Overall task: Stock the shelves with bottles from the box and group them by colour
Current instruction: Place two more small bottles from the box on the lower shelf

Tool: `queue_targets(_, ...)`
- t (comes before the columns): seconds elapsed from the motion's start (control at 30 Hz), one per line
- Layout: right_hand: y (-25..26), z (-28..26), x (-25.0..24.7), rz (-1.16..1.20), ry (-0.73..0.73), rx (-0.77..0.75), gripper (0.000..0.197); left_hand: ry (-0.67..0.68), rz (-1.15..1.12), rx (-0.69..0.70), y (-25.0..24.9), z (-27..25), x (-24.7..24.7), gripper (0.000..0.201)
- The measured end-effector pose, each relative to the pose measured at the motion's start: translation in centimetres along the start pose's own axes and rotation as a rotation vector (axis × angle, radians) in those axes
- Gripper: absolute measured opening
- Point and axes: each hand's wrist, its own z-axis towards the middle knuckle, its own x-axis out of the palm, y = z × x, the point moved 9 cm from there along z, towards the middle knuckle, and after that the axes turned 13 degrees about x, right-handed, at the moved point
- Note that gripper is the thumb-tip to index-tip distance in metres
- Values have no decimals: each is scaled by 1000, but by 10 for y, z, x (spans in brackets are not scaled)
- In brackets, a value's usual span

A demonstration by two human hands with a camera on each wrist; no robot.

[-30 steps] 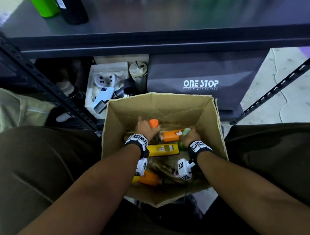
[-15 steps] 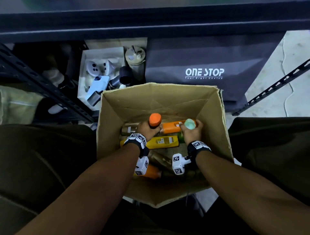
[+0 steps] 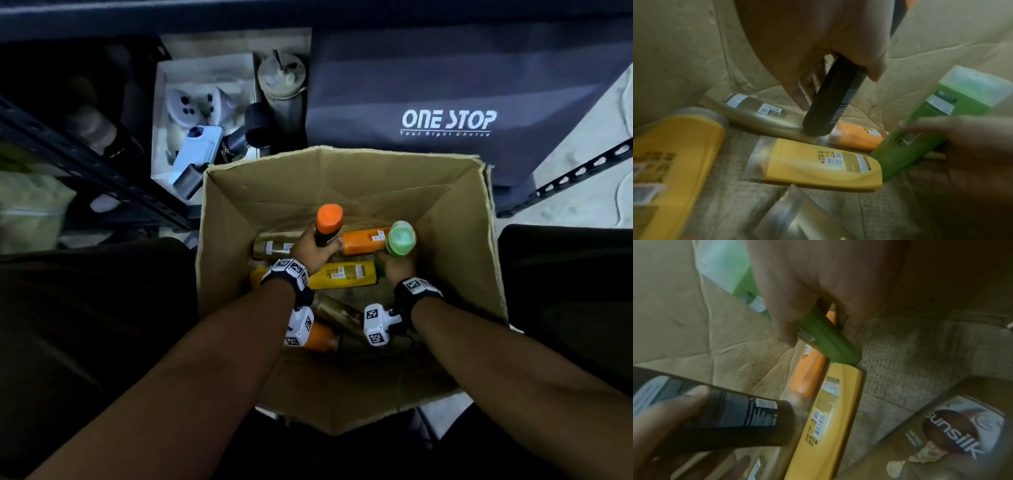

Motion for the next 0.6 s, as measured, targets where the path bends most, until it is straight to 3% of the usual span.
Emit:
queue_targets(0.13,6,-1,-1,9,-14,-12,40,-24,3,-5,1,2,-3,52)
queue_targets(0.33,15,-27,-7,56,-89,-107,49,-148,35,5,-9,-15,-17,32)
queue_targets(0.43,29,-46,-9,60,-79,-175,38,-167,26,24,-26,-22,-23,23)
queue_targets(0.6,64,-80,-6,117,38,-309,33,-260,12,86,-69,-31,-41,38)
